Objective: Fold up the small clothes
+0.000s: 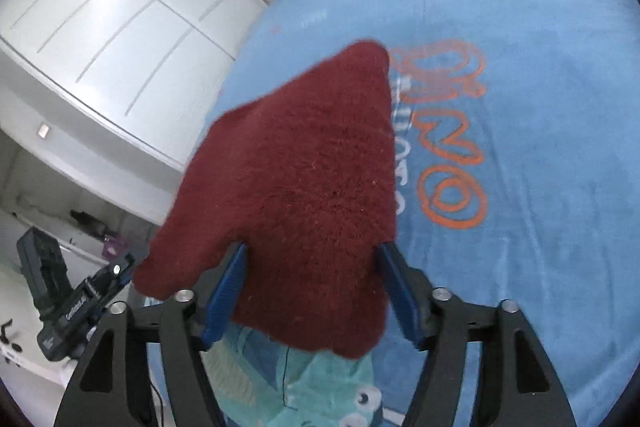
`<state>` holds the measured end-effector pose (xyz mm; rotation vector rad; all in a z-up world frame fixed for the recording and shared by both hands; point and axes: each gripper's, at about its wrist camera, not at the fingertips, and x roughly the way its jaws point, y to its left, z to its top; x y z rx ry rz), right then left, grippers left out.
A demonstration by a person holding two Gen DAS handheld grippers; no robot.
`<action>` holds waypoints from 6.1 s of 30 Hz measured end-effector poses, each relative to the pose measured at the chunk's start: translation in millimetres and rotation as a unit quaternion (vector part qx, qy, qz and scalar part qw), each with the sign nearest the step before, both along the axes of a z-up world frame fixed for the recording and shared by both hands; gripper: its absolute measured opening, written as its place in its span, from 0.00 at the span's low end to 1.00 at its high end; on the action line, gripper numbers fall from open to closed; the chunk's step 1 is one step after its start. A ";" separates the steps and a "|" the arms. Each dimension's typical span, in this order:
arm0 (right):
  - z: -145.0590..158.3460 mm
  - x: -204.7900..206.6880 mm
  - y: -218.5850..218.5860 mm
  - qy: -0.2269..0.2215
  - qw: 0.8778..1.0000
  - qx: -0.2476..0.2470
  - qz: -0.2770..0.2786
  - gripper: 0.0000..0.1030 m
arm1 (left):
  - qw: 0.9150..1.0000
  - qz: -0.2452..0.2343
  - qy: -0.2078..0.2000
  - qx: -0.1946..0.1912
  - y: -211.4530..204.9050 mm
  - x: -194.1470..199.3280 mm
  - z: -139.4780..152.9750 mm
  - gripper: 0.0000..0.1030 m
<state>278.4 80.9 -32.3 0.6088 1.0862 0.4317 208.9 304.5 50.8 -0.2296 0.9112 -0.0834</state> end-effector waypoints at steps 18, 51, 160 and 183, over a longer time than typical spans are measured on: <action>-2.9 -29.7 37.3 -0.031 0.989 -0.101 0.101 0.68 | 0.990 -0.022 0.067 -0.123 50.7 13.1 -84.2 0.78; -31.0 -69.3 -126.6 0.001 0.999 -0.038 -0.006 0.51 | 0.940 -0.163 0.104 -0.282 5.5 33.0 -103.5 0.47; 167.0 -351.6 -72.7 -0.143 0.928 -0.317 -0.136 0.99 | 0.978 0.002 -0.138 0.155 -110.7 -279.4 55.3 0.99; 155.8 -355.7 -76.9 -0.132 0.922 -0.332 -0.148 0.99 | 0.979 -0.012 -0.127 0.161 -126.9 -279.0 52.5 0.99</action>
